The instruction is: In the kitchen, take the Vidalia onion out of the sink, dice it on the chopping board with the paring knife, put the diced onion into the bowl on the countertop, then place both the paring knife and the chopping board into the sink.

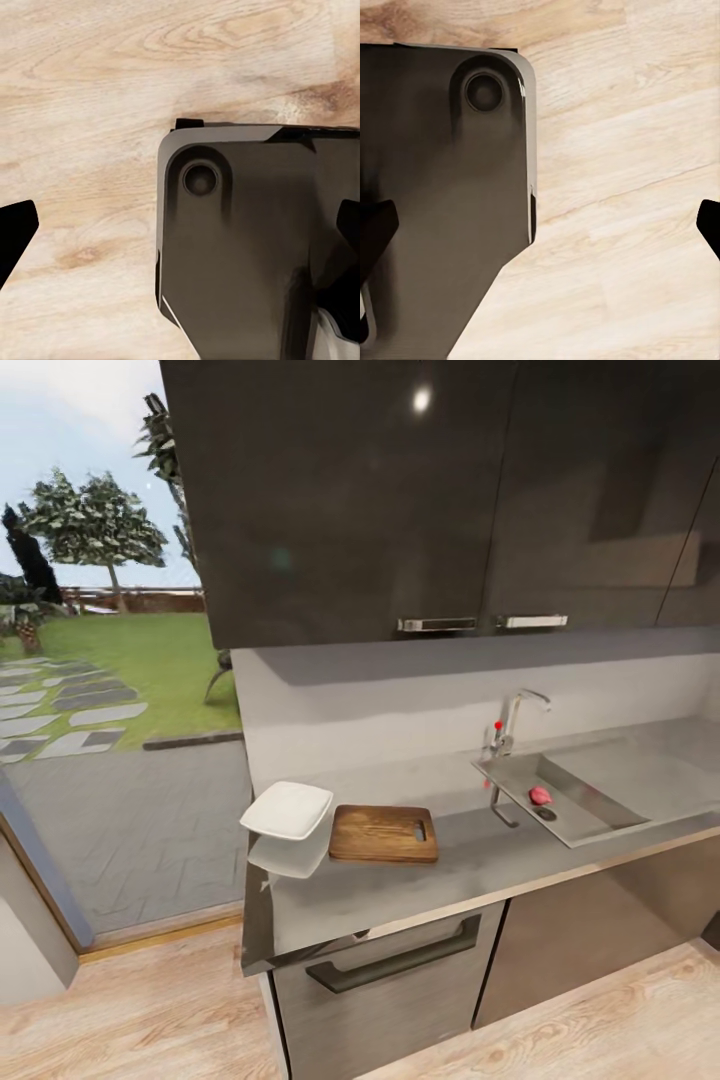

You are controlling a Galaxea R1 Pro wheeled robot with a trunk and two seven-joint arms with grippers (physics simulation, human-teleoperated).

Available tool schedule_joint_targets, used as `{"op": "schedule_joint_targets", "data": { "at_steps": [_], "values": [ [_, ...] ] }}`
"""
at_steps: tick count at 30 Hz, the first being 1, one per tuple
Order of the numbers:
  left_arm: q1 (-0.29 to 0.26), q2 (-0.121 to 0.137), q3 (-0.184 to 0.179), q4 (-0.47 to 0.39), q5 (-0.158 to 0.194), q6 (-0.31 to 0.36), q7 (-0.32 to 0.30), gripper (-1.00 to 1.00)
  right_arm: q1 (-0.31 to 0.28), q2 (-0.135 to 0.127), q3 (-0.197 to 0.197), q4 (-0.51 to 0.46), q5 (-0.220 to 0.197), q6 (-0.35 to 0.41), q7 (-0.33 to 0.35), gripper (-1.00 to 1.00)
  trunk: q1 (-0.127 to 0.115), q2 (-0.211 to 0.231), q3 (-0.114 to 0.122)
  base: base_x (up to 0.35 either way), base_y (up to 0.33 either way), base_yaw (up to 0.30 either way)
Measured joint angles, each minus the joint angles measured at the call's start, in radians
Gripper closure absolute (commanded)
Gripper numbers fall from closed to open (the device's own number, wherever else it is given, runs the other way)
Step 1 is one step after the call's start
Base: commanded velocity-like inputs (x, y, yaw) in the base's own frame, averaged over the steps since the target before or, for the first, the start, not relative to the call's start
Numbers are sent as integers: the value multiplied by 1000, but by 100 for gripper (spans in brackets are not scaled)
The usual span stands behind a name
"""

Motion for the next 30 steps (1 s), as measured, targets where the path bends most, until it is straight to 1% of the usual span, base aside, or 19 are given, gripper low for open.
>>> {"op": "schedule_joint_targets", "data": {
  "at_steps": [13,19,20,22,24,27,28,29,30],
  "values": [
    [0,2,0,0,0,-1,0,-100,0,-2,1,0,0,0,0,-100,-50,91,41,0,0,0],
    [0,3,0,0,0,-1,0,-100,0,-5,1,0,0,-2,0,-100,-50,92,41,0,0,0],
    [0,3,0,0,0,-1,0,-100,0,-13,0,0,0,-2,0,-100,-50,92,41,0,0,0],
    [0,4,0,0,0,-1,0,-100,0,-15,0,-1,0,-2,0,-100,-50,92,41,0,0,0],
    [0,28,3,-12,0,-3,2,-100,0,-22,0,-24,0,-2,-2,-100,-50,91,41,0,0,0],
    [0,44,5,-43,0,-3,2,-100,0,-26,0,-50,1,-1,-4,-100,-50,91,41,0,0,0],
    [0,49,12,-61,1,-3,3,-100,0,-29,0,-64,1,-1,-5,-100,-50,91,41,0,0,0],
    [0,56,45,-118,0,-4,4,-100,-1,-36,0,-120,2,-10,-6,-100,-50,91,41,0,0,0],
    [0,57,54,-135,1,-4,4,-100,0,-37,0,-137,1,-15,-6,-100,-50,92,41,0,0,0]
  ]
}}
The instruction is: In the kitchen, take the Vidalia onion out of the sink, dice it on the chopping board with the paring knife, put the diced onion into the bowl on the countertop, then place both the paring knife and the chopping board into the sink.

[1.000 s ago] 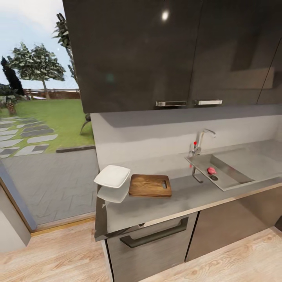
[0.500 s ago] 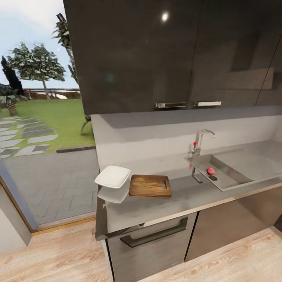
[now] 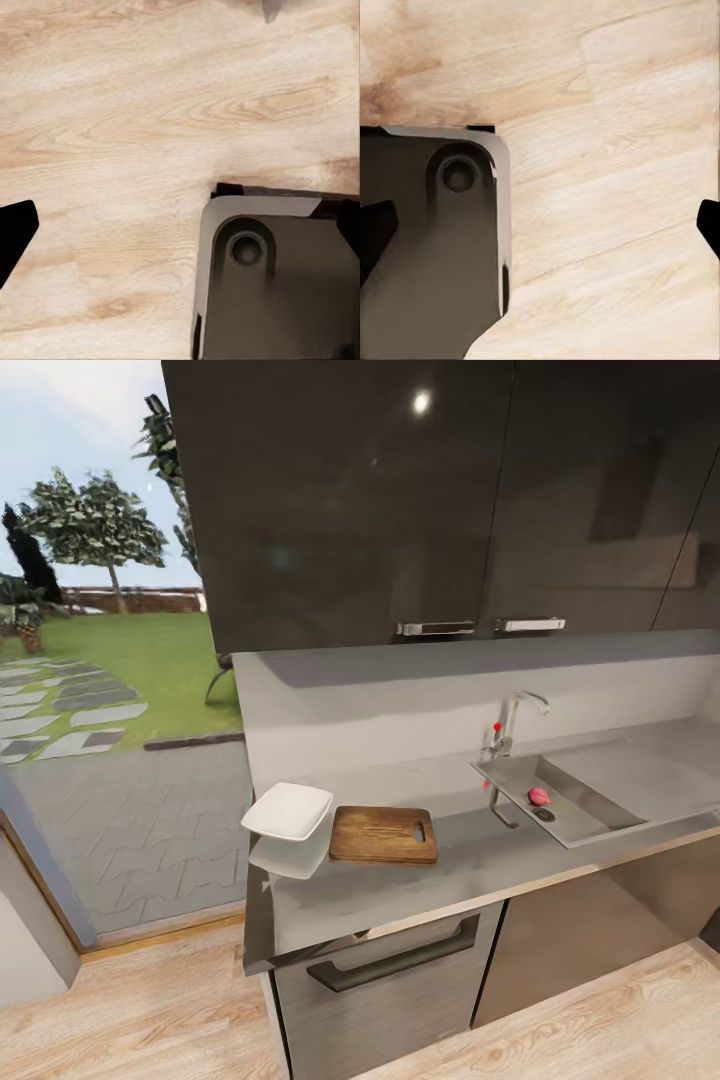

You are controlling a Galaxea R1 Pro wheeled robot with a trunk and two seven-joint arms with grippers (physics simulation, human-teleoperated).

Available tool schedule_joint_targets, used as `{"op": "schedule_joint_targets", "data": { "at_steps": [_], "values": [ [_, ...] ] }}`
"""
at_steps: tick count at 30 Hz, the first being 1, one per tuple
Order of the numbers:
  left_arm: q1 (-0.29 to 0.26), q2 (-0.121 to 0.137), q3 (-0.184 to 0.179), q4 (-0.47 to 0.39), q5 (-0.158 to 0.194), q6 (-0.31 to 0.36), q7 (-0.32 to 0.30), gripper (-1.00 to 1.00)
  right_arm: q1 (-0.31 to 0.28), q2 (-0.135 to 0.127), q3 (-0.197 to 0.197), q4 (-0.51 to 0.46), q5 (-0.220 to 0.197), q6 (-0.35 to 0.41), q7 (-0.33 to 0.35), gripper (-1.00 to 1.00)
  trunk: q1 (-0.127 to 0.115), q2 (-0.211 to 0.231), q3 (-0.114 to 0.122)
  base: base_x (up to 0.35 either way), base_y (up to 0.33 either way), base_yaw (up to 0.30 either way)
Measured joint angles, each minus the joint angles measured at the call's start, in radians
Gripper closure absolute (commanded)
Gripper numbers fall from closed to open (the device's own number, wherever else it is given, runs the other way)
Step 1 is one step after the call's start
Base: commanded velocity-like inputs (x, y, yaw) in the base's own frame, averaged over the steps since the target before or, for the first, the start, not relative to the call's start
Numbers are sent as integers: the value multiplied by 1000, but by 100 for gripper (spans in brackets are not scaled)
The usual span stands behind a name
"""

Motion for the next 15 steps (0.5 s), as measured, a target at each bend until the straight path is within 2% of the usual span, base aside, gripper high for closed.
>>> {"op": "schedule_joint_targets", "data": {
  "at_steps": [1,2,3,4,6,9,12,15],
  "values": [
    [0,1,8,-16,0,0,0,-100,0,-1,0,-15,0,-5,0,-100,0,0,0,0,0,0],
    [-1,1,45,-100,-1,-6,0,-100,-1,-4,1,-81,0,-44,1,-100,0,0,0,0,0,0],
    [0,1,66,-149,-1,-12,0,-100,0,-5,1,-112,0,-67,1,-100,0,0,0,0,0,0],
    [0,1,107,-222,-1,-21,-1,-100,0,-5,1,-150,0,-107,1,-100,0,0,0,0,0,0],
    [0,-4,146,-302,-1,-30,-2,-100,0,-5,2,-186,0,-144,2,-100,0,0,0,0,0,0],
    [0,-13,175,-392,-1,-36,-6,-100,0,-6,3,-220,0,-186,1,-100,0,0,0,0,0,0],
    [17,4,193,-375,5,-21,10,-100,17,-23,-13,-203,-1,-169,0,-100,0,0,0,0,0,0],
    [34,16,211,-358,5,-6,15,-100,34,-27,-13,-186,-1,-152,0,-100,0,0,0,0,0,0]
  ]
}}
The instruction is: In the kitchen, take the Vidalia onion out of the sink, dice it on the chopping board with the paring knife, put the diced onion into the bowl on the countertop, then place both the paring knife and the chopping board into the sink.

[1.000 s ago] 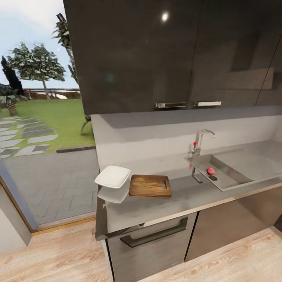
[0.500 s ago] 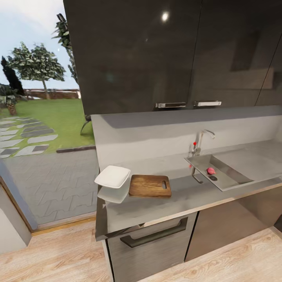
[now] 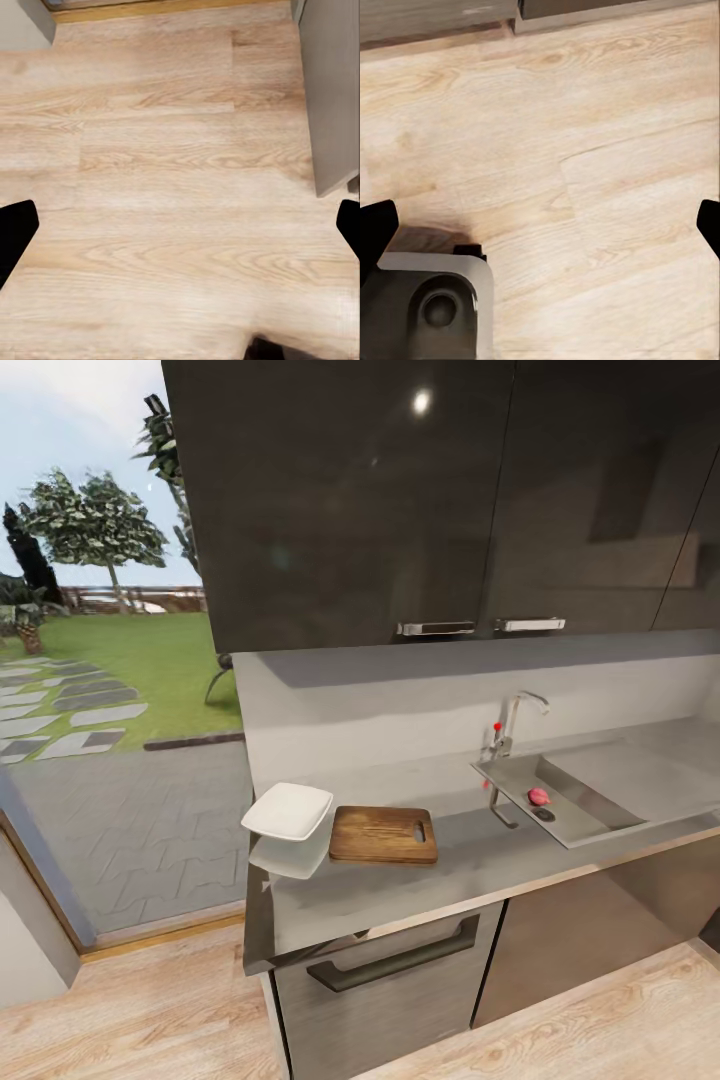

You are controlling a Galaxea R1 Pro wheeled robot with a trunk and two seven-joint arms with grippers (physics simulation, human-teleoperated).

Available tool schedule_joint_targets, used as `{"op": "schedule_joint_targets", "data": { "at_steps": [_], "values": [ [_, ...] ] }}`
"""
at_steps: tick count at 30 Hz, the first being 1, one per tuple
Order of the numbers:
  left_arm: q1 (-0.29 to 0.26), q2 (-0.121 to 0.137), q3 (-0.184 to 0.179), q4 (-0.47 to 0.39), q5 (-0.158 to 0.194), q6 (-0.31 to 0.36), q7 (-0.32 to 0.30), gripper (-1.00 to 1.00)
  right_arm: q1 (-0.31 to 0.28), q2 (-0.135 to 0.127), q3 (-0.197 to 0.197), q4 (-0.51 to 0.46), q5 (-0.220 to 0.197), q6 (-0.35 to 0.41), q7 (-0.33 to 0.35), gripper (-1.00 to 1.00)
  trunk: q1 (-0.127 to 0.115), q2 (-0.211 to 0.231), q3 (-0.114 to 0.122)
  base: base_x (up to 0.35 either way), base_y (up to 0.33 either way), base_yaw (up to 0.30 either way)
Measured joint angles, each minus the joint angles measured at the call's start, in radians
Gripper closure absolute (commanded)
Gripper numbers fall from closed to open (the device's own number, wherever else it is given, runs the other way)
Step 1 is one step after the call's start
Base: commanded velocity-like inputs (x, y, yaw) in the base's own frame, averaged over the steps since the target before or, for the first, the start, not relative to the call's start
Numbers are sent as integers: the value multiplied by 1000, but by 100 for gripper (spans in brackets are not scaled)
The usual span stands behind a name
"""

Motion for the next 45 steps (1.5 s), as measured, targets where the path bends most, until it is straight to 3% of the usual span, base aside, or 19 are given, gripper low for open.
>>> {"op": "schedule_joint_targets", "data": {
  "at_steps": [13,23,31,45],
  "values": [
    [74,-68,-1,73,1,-1,-12,-100,74,0,0,74,0,27,-3,-100,0,0,0,0,0,0],
    [130,-65,-1,123,1,-5,-14,-100,132,0,1,107,1,20,-5,-100,0,0,0,0,0,0],
    [150,-49,11,78,1,-5,-9,-100,177,0,2,63,4,19,-7,-100,0,0,0,0,0,0],
    [151,-46,31,-1,1,-2,-15,-100,179,-1,2,-16,6,27,-7,-100,0,0,0,0,0,0]
  ]
}}
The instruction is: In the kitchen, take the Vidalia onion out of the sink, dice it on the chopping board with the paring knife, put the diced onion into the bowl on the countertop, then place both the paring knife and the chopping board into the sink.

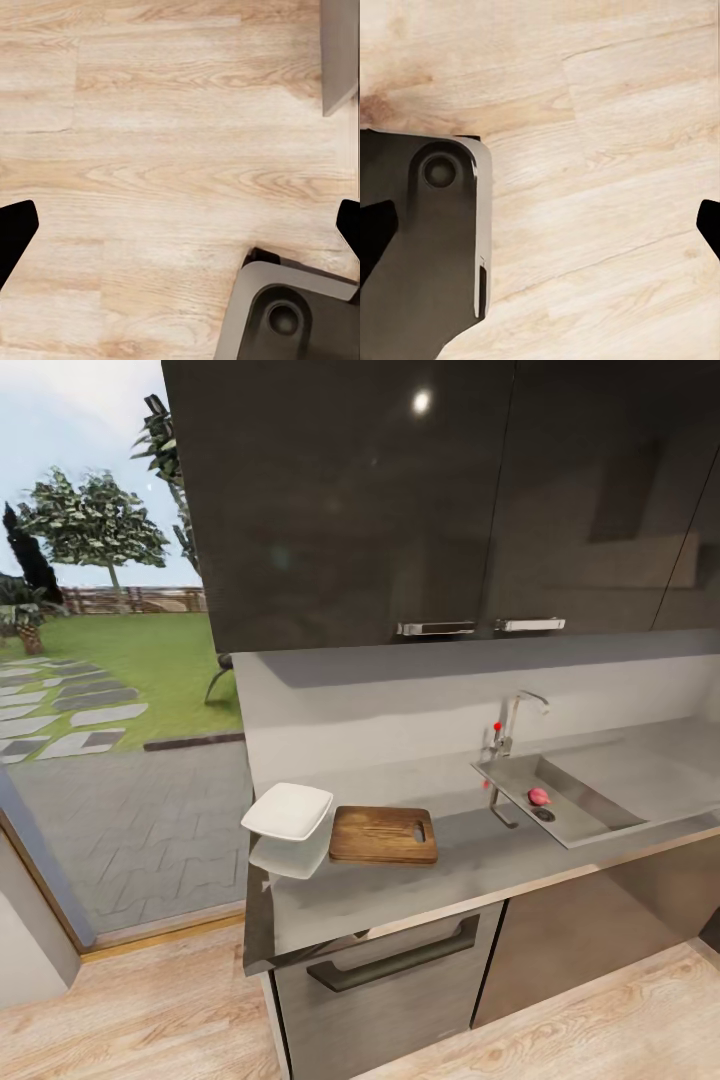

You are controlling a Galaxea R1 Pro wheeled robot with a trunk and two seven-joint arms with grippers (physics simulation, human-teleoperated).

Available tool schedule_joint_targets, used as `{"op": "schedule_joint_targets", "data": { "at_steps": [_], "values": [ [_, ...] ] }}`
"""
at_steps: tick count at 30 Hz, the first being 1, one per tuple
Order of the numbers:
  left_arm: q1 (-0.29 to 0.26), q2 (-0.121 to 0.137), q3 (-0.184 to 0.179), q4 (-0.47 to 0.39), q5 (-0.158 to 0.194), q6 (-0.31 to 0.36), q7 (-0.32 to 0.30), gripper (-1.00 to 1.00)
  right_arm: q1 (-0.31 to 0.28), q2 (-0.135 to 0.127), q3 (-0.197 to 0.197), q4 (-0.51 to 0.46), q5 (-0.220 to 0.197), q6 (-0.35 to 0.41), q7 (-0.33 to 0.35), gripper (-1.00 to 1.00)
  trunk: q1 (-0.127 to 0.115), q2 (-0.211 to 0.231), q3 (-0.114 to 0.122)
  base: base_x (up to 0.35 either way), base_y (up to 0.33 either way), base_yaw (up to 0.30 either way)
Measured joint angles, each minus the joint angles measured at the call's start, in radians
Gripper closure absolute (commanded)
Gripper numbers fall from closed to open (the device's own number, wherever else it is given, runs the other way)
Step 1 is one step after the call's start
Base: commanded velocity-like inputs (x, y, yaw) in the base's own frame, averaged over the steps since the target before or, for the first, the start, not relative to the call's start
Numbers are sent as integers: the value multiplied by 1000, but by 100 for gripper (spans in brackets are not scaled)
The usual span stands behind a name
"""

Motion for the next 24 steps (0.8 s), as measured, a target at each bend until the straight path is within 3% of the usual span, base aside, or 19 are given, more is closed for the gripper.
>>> {"op": "schedule_joint_targets", "data": {
  "at_steps": [7,8,9,10,11,16,24],
  "values": [
    [0,2,2,-39,0,13,-21,-100,-1,-1,-3,-39,1,17,-1,-100,0,0,0,0,0,0],
    [0,2,2,-167,0,20,-25,-100,0,-1,-4,-126,1,48,0,-100,0,0,0,0,0,0],
    [0,1,2,-399,0,27,-29,-100,0,-1,-5,-296,1,68,0,-100,0,0,0,0,0,0],
    [0,1,1,-578,0,35,-32,-100,0,-1,-6,-523,1,91,0,-100,0,0,0,0,0,0],
    [0,1,1,-564,0,45,-35,-100,-1,-1,-7,-744,2,115,0,-100,0,0,0,0,0,0],
    [0,2,1,-635,0,102,-48,-100,0,-2,-14,-888,0,253,0,-100,0,0,0,0,0,0],
    [0,1,0,-688,1,125,-56,-100,-1,-2,-16,-1041,-1,326,0,-100,0,0,0,0,0,0]
  ]
}}
